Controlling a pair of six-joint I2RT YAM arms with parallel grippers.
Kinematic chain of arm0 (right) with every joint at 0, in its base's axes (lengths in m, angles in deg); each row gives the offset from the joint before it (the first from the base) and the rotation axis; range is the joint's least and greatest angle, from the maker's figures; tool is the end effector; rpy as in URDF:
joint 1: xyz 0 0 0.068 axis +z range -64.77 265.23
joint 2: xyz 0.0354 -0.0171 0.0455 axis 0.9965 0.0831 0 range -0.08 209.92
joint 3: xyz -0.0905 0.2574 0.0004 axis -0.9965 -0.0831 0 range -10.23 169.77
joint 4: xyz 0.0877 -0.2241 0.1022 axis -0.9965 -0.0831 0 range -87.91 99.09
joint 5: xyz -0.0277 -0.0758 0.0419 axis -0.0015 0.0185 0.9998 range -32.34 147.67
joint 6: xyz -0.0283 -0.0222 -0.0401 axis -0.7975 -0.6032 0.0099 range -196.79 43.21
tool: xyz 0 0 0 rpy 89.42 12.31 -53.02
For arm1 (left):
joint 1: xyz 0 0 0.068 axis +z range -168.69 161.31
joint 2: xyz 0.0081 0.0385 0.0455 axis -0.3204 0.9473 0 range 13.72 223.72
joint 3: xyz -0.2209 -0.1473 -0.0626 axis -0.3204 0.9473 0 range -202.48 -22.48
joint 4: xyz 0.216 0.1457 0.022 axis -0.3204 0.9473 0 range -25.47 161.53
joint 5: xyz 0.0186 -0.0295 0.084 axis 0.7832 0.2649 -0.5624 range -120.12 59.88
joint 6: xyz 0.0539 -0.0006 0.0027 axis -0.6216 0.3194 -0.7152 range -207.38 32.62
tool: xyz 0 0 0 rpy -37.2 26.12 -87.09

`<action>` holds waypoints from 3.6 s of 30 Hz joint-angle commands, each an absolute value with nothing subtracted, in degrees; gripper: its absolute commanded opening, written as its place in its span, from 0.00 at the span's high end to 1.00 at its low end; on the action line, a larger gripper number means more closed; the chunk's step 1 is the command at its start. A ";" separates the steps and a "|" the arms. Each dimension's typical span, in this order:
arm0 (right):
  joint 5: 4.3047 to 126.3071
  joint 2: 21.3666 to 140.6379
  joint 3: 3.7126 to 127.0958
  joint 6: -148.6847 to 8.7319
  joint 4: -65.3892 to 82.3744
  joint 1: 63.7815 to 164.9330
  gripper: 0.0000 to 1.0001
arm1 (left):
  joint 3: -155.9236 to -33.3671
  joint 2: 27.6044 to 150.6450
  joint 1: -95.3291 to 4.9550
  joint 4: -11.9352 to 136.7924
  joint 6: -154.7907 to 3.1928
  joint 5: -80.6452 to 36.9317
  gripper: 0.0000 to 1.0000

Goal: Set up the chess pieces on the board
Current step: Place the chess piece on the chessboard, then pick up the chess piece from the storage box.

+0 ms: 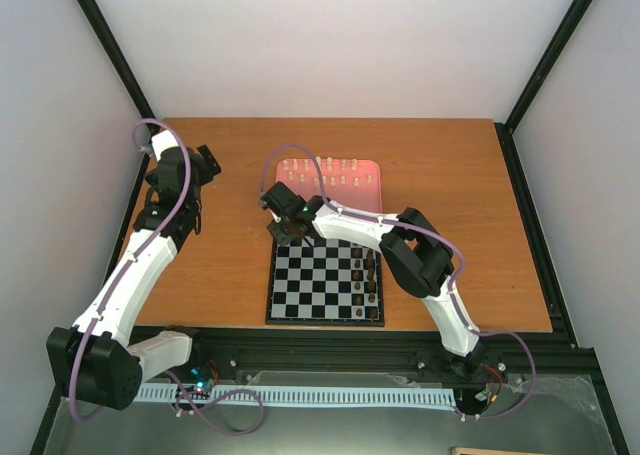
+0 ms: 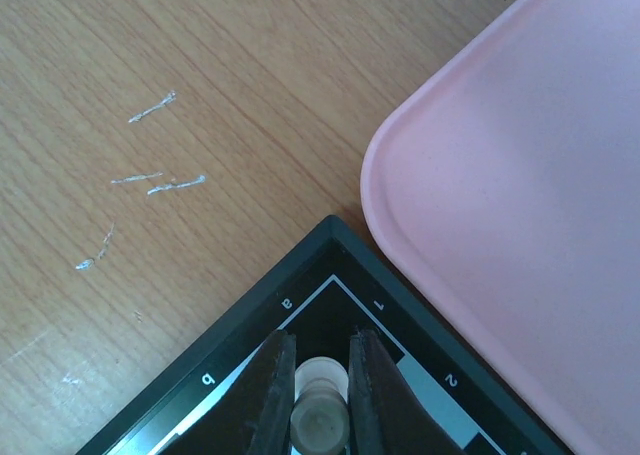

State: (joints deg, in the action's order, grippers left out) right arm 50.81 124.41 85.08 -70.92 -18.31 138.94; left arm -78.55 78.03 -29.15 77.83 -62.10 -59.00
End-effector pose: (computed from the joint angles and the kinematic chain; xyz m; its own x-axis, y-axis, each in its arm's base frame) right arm 0.2834 0.3786 0.1728 -0.5693 -0.6037 -0.5580 -0.7068 0.7061 -0.0427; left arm 0.2534 -0.0292 0.3370 -0.2057 -0.3423 -0.9168 -0.4099 0.8808 -0.2369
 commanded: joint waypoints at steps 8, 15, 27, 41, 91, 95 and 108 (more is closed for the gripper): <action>50.65 125.87 85.00 -70.56 -16.33 138.28 0.90 | -78.47 76.80 -29.21 75.83 -61.89 -58.59 0.00; 51.09 126.95 86.02 -70.73 -16.28 137.90 0.90 | -78.59 77.31 -29.23 75.69 -61.91 -58.42 0.00; 51.60 128.24 87.45 -70.92 -17.61 137.70 0.89 | -78.55 77.57 -29.23 75.46 -61.97 -58.38 0.00; 52.13 124.65 84.37 -71.30 -16.20 137.70 0.55 | -78.29 77.81 -29.23 75.17 -61.97 -58.19 0.00; 46.45 125.72 87.60 -69.73 -18.71 108.22 0.59 | -78.84 80.52 -29.23 74.38 -62.14 -57.71 0.00; 47.48 126.96 88.34 -69.36 -18.78 107.58 0.61 | -78.87 80.43 -29.23 74.46 -62.15 -57.90 0.00; 49.18 129.93 90.46 -69.50 -19.13 106.96 0.65 | -78.95 80.87 -29.23 74.46 -62.24 -58.27 0.00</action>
State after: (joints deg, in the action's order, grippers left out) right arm 48.61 129.30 88.64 -69.87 -19.42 107.38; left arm -78.00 80.44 -29.15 75.87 -62.12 -57.95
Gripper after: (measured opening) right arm 0.352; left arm 0.998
